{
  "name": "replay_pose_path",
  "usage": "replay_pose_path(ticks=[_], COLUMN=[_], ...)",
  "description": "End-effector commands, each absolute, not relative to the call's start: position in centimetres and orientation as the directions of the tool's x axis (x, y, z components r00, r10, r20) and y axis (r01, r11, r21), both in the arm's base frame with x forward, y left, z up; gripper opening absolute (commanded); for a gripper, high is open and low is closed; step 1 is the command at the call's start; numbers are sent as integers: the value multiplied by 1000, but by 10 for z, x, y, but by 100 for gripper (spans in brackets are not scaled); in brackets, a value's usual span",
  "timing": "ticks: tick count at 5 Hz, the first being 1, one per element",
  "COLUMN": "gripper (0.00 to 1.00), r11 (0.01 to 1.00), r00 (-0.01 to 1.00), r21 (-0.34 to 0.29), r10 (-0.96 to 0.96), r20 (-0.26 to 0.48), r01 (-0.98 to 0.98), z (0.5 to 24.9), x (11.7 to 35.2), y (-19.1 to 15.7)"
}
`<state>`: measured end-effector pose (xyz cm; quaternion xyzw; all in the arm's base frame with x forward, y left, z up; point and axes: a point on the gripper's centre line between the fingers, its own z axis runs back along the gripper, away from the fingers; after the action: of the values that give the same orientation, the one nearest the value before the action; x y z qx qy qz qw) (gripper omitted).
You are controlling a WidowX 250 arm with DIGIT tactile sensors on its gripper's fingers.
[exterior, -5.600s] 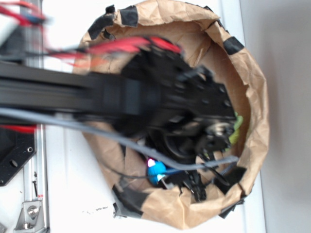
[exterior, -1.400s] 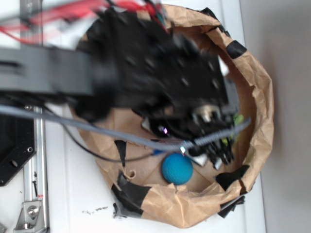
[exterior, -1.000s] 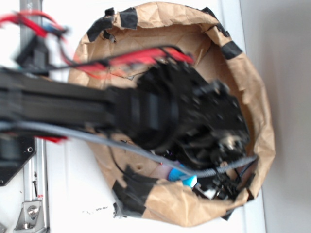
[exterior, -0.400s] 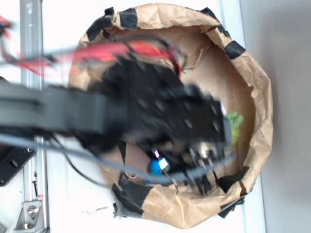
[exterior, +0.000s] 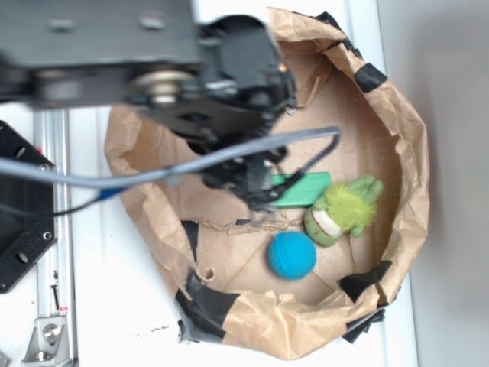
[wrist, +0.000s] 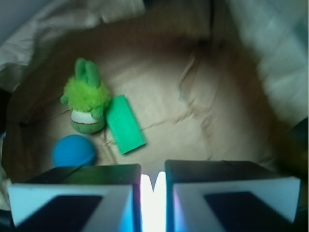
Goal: Grab the blue ball.
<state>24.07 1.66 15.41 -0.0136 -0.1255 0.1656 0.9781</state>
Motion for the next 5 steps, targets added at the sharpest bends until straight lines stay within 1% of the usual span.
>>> replay_pose_path(ticks=[1,2,3,4,5], gripper=[100,100,100,100,100], r11=[898,903,805,684,599], r00=[872,887,815,695,645], r21=[-165,-185,-161,-133,-243], r10=[436,420,579,685,681], r20=[223,193,8,-220,-347], r01=[-407,-388,-570,-717,-763], z=[141,108,88,79,81], x=[231,253,270,275,269], y=[-15,-49,-72,-95,-107])
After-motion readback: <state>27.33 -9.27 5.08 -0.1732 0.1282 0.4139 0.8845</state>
